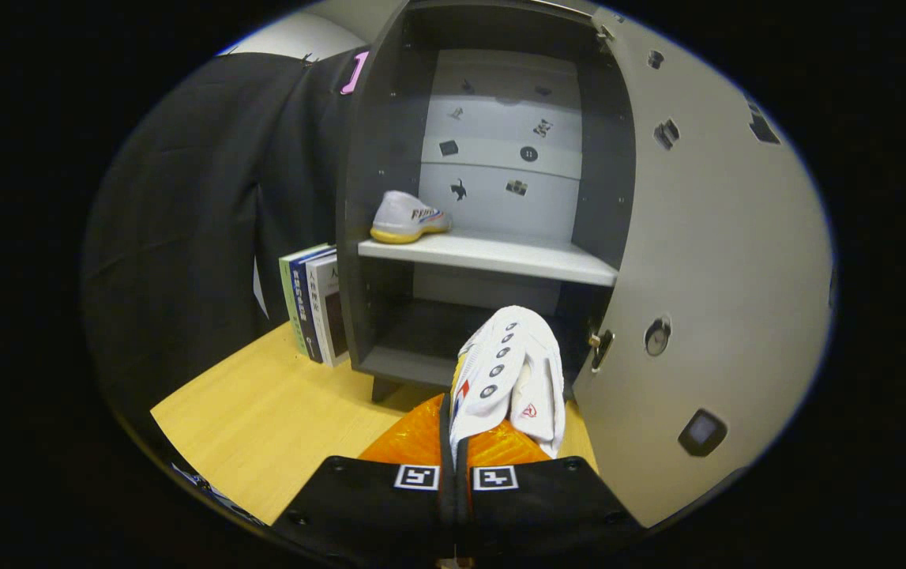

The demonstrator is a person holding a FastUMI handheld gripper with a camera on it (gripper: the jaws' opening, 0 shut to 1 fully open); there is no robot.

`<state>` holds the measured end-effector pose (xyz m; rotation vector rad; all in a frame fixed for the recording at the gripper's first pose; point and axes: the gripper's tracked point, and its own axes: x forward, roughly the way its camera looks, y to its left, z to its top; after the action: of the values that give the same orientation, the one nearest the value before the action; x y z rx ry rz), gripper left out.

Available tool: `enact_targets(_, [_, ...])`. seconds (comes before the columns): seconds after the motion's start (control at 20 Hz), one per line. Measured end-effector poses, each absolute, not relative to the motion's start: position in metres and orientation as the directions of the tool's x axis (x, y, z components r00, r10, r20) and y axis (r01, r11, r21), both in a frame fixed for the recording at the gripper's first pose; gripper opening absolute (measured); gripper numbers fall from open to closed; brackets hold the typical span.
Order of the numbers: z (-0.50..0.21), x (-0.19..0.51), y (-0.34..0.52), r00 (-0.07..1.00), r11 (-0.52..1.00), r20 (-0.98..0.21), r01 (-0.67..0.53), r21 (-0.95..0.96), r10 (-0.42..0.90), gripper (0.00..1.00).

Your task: Open the shoe cabinet door, grab the shoes and put them into the shoe cabinet, then close the shoe cabinet door.

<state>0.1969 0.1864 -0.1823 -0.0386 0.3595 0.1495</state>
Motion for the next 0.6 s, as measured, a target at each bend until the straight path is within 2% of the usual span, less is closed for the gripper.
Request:
enact_targets(0.25, [-0.103,0.242,0.185,0.958,0.990,-0.253,-0.142,-0.002,0.136,0.02])
enact_targets(0.6, [-0.041,0.324,0.181,0.974,0.994,-0.199,-0.106,0.019,0.107,0.01])
